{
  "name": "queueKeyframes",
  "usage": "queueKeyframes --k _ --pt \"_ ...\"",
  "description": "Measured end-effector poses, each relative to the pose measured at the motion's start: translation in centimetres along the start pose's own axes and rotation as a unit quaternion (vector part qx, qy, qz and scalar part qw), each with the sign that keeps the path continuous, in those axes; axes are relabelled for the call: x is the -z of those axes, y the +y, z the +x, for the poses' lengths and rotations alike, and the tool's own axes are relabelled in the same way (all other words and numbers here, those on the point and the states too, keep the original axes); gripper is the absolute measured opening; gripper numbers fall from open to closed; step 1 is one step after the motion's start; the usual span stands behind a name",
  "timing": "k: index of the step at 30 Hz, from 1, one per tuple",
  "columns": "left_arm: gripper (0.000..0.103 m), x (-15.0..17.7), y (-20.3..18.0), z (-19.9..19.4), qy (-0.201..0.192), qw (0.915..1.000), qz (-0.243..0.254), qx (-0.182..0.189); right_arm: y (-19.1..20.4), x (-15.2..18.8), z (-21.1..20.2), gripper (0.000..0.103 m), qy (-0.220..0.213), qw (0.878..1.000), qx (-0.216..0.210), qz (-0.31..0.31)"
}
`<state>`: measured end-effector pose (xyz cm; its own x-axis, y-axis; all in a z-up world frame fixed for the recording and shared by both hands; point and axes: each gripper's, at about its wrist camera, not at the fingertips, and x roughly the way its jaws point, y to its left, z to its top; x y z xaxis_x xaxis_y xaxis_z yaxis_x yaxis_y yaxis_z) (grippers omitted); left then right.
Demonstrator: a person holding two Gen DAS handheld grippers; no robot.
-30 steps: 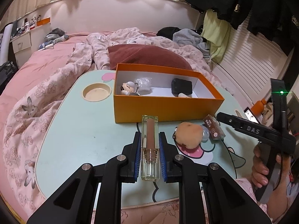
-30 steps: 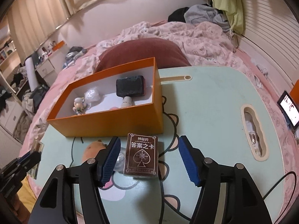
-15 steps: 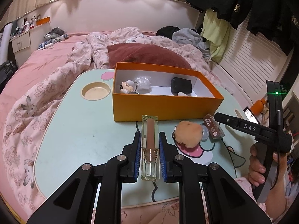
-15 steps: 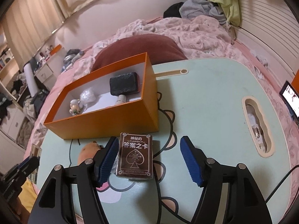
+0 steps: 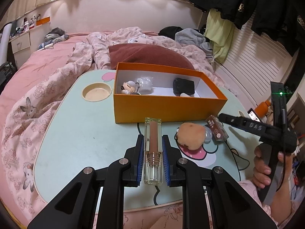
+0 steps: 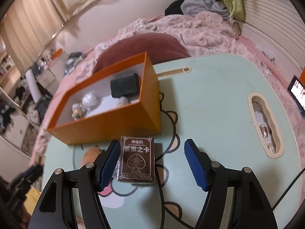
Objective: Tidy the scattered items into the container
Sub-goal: 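Grasp the brown card deck with the right tool while the left tool holds the bottle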
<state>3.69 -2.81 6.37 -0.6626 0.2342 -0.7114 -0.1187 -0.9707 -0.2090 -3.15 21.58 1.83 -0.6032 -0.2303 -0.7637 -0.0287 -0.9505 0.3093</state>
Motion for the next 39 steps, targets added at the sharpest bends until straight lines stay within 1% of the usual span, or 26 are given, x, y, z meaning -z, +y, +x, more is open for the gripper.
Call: queueKeyframes --k 3,6,7,8,9,10,14,15,16,17,20,21,22,23,26,29,34,39 --pt "0.019 0.2 0.0 0.0 0.001 1.0 0.001 0.001 0.8 0.3 1.0 0.069 0.021 1.0 0.012 -0.019" --pt "0.019 0.3 0.0 0.0 0.001 1.0 0.0 0.002 1.4 0.6 1.4 0.069 0.027 0.999 0.027 -0.036" --pt "0.019 0.3 0.0 0.0 0.002 1.0 0.0 0.002 1.5 0.7 1.5 0.064 0.027 0.998 0.033 -0.042" --pt "0.019 0.3 0.0 0.0 0.002 1.0 0.0 0.002 1.7 0.8 1.5 0.052 0.026 0.998 0.041 -0.047" --pt "0.019 0.3 0.0 0.0 0.002 1.0 -0.001 0.003 1.8 0.9 1.6 0.045 0.027 0.997 0.053 -0.055" --pt "0.019 0.3 0.0 0.0 0.002 1.0 -0.001 0.004 2.1 1.0 1.7 0.041 0.028 0.995 0.068 -0.068" --pt "0.019 0.3 -0.1 0.0 0.002 1.0 -0.001 0.005 3.5 1.9 2.0 0.041 0.032 0.986 0.106 -0.124" --pt "0.019 0.3 -0.1 0.0 0.002 1.0 0.0 0.005 3.8 2.2 2.0 0.043 0.029 0.984 0.111 -0.133" --pt "0.019 0.3 -0.1 -0.1 0.002 1.0 0.001 0.005 3.9 2.3 2.0 0.052 0.028 0.983 0.115 -0.139" --pt "0.019 0.3 -0.2 -0.1 0.002 1.0 0.001 0.005 3.9 2.4 2.0 0.056 0.028 0.982 0.119 -0.142" --pt "0.019 0.2 -0.3 -0.1 0.002 1.0 0.002 0.005 3.6 2.3 2.0 0.055 0.029 0.982 0.12 -0.141" --pt "0.019 0.2 -0.4 -0.1 0.002 1.0 0.002 0.004 3.6 2.4 2.0 0.054 0.028 0.983 0.117 -0.141" --pt "0.019 0.3 -0.5 -0.1 0.002 1.0 0.003 0.004 3.6 2.4 2.0 0.044 0.028 0.983 0.112 -0.142" --pt "0.019 0.3 -0.5 -0.1 0.003 1.0 0.003 0.005 3.6 2.5 1.9 0.039 0.028 0.984 0.107 -0.143" --pt "0.019 0.3 -0.7 0.0 0.003 1.0 0.005 0.007 3.8 2.8 1.6 0.039 0.023 0.984 0.107 -0.144" --pt "0.019 0.3 -0.8 0.1 0.004 0.9999 0.005 0.008 3.5 2.7 1.3 0.039 0.02 0.986 0.099 -0.132" --pt "0.019 0.1 -0.7 0.2 0.005 1.0 0.003 0.008 3.3 2.3 -0.5 0.039 -0.006 0.99 0.08 -0.117" --pt "0.019 -0.6 -0.9 0.0 0.0 0.9999 0.005 0.01 4.2 1.7 -1.7 0.039 -0.019 0.99 0.07 -0.124"
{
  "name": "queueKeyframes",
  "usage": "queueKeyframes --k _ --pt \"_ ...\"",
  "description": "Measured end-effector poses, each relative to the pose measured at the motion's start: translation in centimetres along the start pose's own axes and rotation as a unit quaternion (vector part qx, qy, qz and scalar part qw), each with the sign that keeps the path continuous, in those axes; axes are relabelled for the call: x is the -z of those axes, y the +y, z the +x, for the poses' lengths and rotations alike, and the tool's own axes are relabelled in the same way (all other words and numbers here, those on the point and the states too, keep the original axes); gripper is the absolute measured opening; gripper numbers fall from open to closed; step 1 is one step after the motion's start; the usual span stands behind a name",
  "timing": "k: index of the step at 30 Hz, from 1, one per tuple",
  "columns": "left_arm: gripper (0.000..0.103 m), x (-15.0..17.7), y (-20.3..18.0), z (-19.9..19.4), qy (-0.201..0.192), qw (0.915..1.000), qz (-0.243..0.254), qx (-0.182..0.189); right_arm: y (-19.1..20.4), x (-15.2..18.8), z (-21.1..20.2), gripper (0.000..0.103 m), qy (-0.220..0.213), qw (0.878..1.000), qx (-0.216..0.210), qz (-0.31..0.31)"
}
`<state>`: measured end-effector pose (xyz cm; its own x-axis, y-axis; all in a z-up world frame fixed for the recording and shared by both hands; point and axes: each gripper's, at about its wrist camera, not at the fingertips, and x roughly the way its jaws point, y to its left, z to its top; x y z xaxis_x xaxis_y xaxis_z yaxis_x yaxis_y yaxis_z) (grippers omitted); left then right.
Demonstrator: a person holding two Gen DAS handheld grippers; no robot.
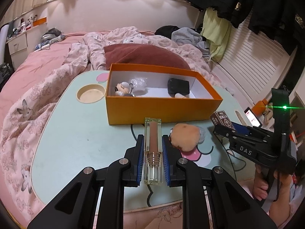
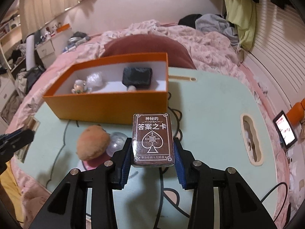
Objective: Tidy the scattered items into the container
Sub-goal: 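Grasp the brown card deck with the right tool while the left tool holds the bottle, then carry bottle and card deck into the orange box and open both tools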
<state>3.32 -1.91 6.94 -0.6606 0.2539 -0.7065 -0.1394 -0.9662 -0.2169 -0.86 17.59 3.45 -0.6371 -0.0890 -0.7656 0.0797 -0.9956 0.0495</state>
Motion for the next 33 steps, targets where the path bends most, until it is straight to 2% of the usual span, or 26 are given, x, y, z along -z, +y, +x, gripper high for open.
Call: queueKeyframes --k 5,13,19,22,31,33 --pt "0.019 -1.4 -0.4 0.1 -0.006 1.0 0.006 0.005 0.9 -1.7 -0.8 0.039 -0.012 1.0 -0.011 -0.011" --pt "0.019 -5.9 -0.7 2.2 -0.004 0.9997 0.025 -0.001 1.7 -5.9 -1.1 0.039 -0.041 0.999 -0.004 -0.032" --pt "0.019 -9.7 0.4 4.8 0.015 0.9998 0.009 0.003 0.5 -10.0 -0.3 0.039 -0.042 0.998 -0.054 0.004" --pt "0.019 -11.0 0.8 6.4 0.02 0.9998 0.004 -0.004 0.1 -11.5 1.2 0.039 -0.024 0.996 -0.08 0.024" --pt "0.019 -11.2 1.2 10.6 0.063 0.9969 -0.031 0.036 0.9 -10.8 5.2 0.04 0.018 0.997 -0.068 0.03" --pt "0.028 -11.2 1.4 10.9 0.067 0.9964 -0.037 0.037 0.8 -10.6 5.1 0.043 0.013 0.998 -0.057 0.024"
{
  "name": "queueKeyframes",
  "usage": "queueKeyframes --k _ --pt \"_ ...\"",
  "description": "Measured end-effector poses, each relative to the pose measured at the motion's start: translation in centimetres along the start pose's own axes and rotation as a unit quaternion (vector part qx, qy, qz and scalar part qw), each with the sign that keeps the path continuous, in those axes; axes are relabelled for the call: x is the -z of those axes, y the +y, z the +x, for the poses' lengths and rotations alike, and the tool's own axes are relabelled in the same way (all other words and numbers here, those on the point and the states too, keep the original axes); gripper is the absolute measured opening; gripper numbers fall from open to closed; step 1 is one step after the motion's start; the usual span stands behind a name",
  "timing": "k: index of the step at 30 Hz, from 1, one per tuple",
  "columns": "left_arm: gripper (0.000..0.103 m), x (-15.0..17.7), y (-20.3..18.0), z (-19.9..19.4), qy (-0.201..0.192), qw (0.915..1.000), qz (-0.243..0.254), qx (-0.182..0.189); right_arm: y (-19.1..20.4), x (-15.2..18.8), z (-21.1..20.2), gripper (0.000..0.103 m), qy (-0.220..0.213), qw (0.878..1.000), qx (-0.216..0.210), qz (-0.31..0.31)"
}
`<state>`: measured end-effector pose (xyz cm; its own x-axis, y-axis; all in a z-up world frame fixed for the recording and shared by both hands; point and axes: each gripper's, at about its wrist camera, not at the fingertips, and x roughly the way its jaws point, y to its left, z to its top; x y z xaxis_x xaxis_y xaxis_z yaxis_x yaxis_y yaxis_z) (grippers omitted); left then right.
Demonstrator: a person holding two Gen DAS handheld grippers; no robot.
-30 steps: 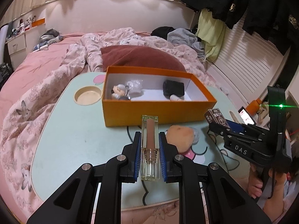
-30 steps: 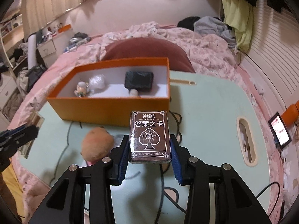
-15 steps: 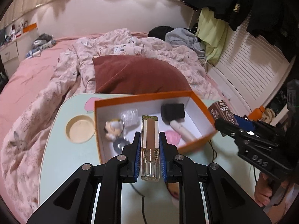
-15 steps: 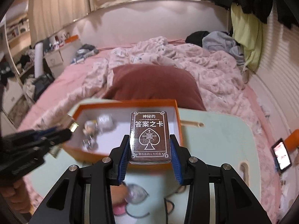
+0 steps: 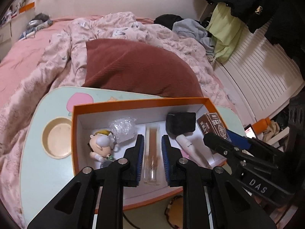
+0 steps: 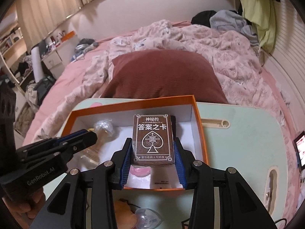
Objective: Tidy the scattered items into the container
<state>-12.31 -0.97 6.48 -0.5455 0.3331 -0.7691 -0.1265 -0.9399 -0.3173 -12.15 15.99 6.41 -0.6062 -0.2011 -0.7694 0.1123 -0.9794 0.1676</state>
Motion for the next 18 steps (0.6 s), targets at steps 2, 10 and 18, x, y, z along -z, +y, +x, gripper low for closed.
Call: queueKeyframes --k 2,10,18 --pt "0.034 0.0 0.0 -0.5 -0.011 0.9998 0.003 -0.017 -0.2 0.2 -0.7 0.052 -0.012 1.0 0.004 0.0" --pt "0.041 3.3 -0.6 -5.7 -0.059 0.9976 0.028 -0.021 0.1 3.4 -6.1 0.057 -0.065 0.998 0.017 -0.007" --pt "0.058 11.6 -2.3 -7.9 -0.05 0.9964 0.067 -0.017 1.0 11.6 -7.3 0.065 -0.025 0.997 0.058 -0.053"
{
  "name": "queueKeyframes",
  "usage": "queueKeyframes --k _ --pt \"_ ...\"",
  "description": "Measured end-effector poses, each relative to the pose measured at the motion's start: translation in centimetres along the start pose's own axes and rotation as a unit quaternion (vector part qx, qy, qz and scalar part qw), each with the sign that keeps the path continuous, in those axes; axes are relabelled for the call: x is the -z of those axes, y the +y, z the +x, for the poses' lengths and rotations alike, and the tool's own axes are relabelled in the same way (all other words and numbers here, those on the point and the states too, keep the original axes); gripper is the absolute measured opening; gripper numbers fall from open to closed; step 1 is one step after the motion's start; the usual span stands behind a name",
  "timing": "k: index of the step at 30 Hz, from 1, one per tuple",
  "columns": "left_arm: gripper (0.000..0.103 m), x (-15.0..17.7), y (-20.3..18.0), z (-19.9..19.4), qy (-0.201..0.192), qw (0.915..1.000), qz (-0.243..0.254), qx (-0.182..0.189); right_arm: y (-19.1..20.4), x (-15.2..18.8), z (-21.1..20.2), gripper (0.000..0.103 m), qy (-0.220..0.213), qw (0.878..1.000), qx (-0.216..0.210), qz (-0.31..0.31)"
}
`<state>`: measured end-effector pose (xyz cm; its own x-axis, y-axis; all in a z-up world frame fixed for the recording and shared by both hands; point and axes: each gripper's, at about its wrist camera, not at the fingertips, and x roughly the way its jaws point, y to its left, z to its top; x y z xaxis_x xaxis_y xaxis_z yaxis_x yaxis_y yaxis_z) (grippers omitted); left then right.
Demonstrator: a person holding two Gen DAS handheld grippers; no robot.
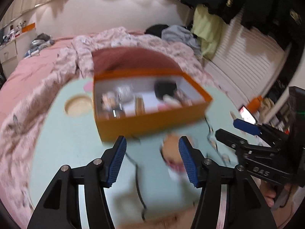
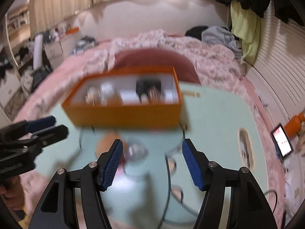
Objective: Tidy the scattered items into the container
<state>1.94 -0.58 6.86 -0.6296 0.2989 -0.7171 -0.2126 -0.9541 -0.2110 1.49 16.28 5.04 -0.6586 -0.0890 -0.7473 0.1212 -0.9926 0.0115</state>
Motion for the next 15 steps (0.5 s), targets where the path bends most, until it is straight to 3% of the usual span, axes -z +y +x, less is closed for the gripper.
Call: queueKeyframes --k 3,7,12,15 --pt "0.058 2.5 -0.4 0.3 0.008 0.9996 0.0 -0.027 0.4 2.5 1.3 0.065 0.039 0.999 -0.001 -0.006" --pt "0.058 3.4 -0.4 1.6 0.022 0.9984 -0.001 -0.051 0.6 4.0 2.2 0.065 0.059 0.998 0.009 -0.011" --pt "0.058 4.3 0.2 3.4 0.055 0.9967 -0.013 -0.058 0.0 4.6 2.8 0.078 0.064 0.998 0.01 0.0" --pt "0.064 4.8 0.2 3.7 0.045 0.9962 -0.01 -0.073 0.0 4.8 2.9 0.085 0.066 0.998 0.013 0.005"
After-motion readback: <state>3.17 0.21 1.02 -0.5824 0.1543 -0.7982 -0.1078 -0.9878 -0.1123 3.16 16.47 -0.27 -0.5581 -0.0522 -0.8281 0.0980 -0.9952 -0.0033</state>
